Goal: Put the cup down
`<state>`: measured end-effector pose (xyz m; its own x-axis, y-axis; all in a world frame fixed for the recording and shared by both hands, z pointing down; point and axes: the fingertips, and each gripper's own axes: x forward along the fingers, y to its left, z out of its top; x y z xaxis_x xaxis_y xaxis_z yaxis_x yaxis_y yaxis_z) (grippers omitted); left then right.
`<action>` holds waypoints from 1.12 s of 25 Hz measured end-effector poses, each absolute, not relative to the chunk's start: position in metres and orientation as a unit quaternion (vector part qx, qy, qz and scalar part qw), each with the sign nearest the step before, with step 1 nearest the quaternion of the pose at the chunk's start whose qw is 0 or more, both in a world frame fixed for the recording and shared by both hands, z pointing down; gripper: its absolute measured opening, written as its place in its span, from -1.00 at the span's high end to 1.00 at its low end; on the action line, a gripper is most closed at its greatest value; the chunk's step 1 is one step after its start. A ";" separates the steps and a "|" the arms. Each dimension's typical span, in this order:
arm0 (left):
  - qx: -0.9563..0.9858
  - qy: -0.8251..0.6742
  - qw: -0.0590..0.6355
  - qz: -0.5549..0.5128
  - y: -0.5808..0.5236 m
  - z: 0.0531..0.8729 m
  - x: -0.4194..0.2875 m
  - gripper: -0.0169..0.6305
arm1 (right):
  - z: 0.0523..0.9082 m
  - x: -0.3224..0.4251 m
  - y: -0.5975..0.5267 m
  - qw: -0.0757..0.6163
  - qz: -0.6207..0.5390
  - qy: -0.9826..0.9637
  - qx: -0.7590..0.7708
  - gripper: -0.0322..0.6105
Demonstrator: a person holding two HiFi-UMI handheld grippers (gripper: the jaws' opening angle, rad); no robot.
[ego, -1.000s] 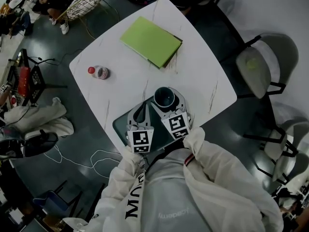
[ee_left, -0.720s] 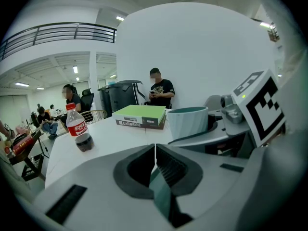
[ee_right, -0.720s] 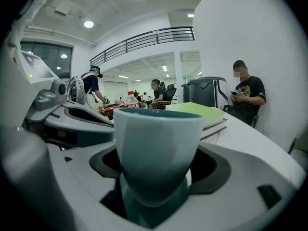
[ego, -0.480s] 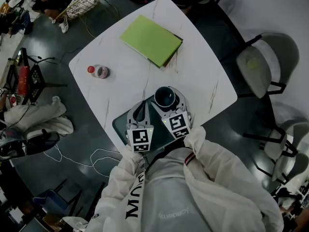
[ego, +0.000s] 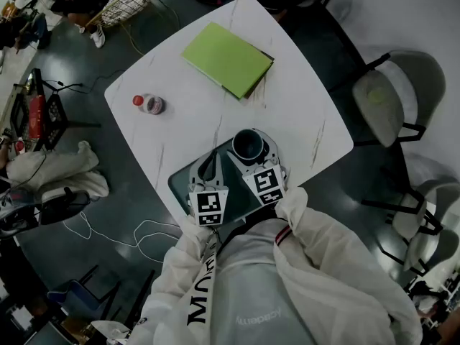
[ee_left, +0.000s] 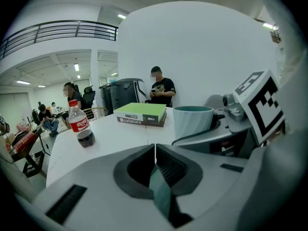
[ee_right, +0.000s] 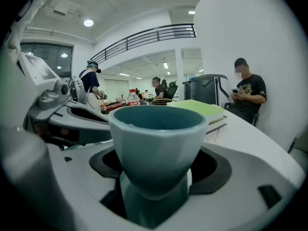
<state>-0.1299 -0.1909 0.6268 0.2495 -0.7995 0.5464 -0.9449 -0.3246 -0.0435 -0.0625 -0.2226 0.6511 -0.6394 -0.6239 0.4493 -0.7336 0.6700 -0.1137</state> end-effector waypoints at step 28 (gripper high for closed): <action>0.767 -0.565 0.159 0.258 -0.183 0.636 -0.137 0.91 | 0.662 -0.070 -0.209 0.210 0.161 -0.893 0.364 -0.26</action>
<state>-0.1369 -0.1833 0.6358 0.2282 -0.7850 0.5760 -0.9493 -0.3107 -0.0474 -0.0701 -0.2094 0.6617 -0.6466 -0.5833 0.4916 -0.7180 0.6829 -0.1341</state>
